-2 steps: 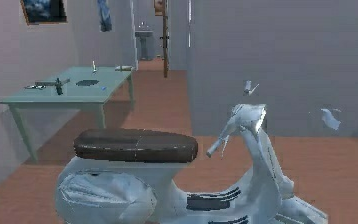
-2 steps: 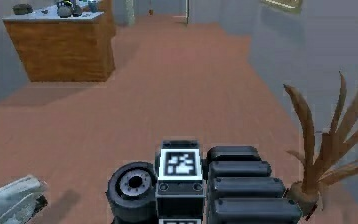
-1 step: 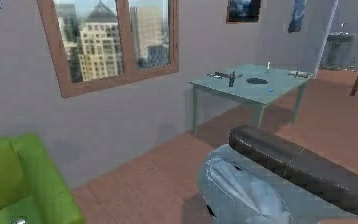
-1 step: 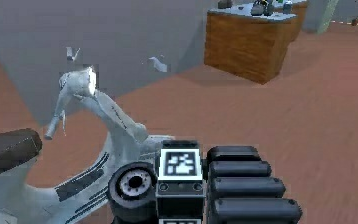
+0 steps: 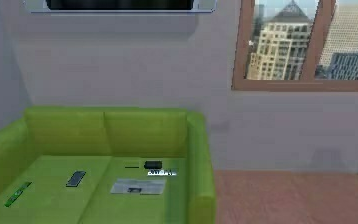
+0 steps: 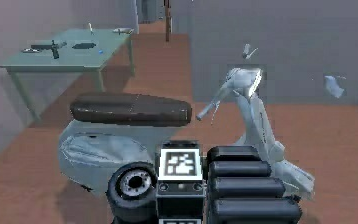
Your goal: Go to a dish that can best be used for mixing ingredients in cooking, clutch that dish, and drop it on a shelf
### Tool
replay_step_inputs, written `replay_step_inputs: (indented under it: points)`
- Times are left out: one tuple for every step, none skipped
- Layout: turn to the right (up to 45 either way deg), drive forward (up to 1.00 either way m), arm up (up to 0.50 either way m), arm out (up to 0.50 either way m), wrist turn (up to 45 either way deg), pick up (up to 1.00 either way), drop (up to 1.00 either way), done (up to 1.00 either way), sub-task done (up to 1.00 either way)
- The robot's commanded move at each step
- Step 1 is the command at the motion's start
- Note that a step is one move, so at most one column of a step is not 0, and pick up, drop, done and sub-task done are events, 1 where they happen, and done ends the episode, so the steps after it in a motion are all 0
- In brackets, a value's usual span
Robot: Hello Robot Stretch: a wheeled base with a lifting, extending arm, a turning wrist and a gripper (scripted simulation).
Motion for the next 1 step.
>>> replay_step_inputs:
  points:
    - [-45.0,0.0,0.0,0.0,0.0,0.0,0.0,0.0,0.0]
